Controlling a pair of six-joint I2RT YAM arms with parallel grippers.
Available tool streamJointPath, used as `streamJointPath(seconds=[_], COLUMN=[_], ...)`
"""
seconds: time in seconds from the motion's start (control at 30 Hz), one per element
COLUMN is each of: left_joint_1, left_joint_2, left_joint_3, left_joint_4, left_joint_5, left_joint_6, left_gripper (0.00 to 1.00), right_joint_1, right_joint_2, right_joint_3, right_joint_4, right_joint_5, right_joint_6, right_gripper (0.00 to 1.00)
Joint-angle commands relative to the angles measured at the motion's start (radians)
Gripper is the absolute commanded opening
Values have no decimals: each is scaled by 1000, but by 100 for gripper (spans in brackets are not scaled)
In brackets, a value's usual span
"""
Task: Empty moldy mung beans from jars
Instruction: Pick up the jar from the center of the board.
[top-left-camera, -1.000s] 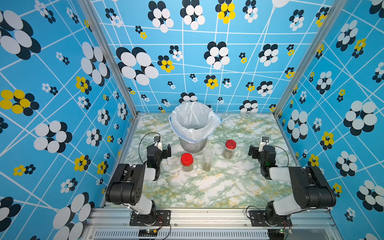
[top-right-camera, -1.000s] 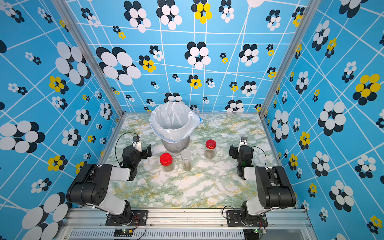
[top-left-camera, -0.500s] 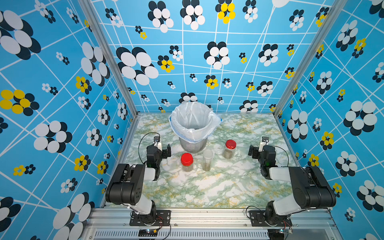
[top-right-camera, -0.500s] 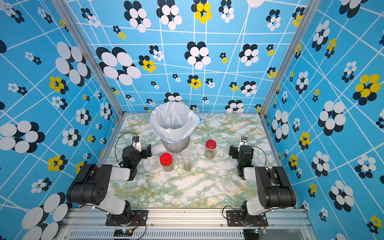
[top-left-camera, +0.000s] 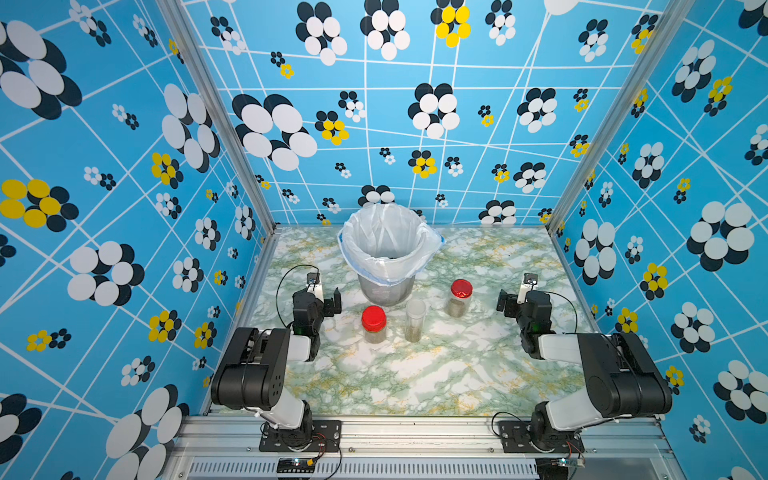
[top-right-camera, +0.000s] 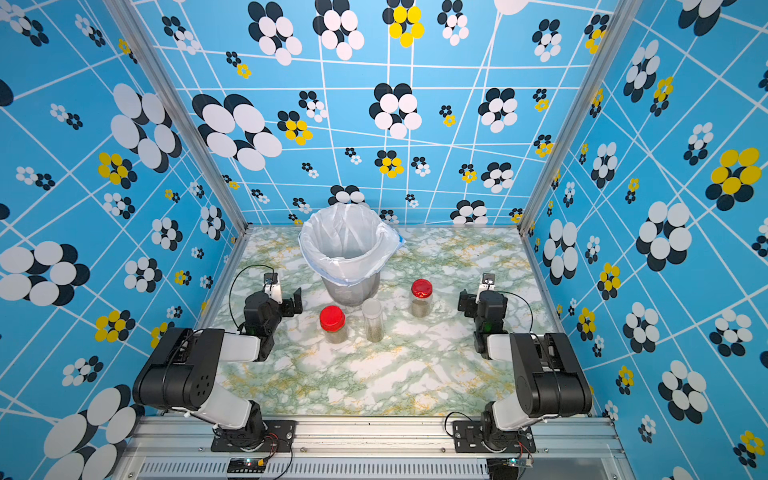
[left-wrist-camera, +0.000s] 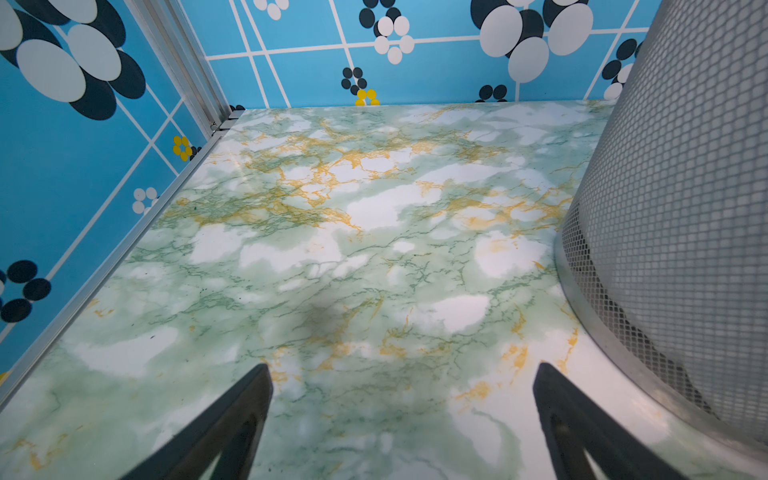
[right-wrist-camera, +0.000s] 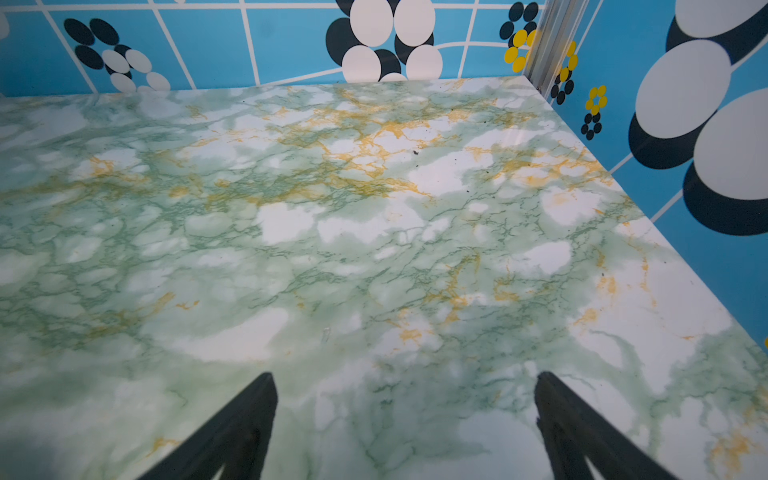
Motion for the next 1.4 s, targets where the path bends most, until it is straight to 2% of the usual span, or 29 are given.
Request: streamJointPath(seconds=[0.0, 0.07, 0.13, 0.2, 0.3, 0.53, 0.7, 0.73, 0.83, 1.03, 1.37], left_joint_1=[4, -8, -20, -32, -61, -205, -316, -333, -397, -536, -769], left_joint_2=[-35, -107, -201, -286, -364, -470, -654, -691, -789, -866, -771], left_joint_3=[-4, -20, -30, -28, -36, -2, -14, 0, 38, 128, 403], left_joint_4=[9, -20, -88, -173, -223, -371, -445, -483, -573, -694, -1033], left_joint_5=[17, 1, -26, -78, -136, -303, -413, -428, -509, -485, -326], left_joint_6=[-2, 9, 8, -15, -29, 49, 123, 139, 157, 166, 89], left_gripper=[100, 100, 99, 100, 100, 100, 100, 99, 99, 100, 99], right_joint_1=[2, 3, 3, 3, 5, 20, 82, 132, 192, 242, 294], right_joint_2=[-11, -29, -91, -153, -216, -354, -423, -434, -457, -423, -427], right_joint_3=[18, 22, 56, 102, 130, 237, 222, 222, 226, 240, 177], right_joint_4=[14, -4, -115, -240, -321, -607, -674, -687, -714, -708, -609], right_joint_5=[-7, 33, 59, 23, -6, -175, -264, -277, -299, -358, -402], right_joint_6=[-6, 7, 19, 2, 7, 129, 149, 153, 164, 171, 195], right_gripper=[99, 99, 99, 99, 99, 96, 97, 97, 99, 99, 99])
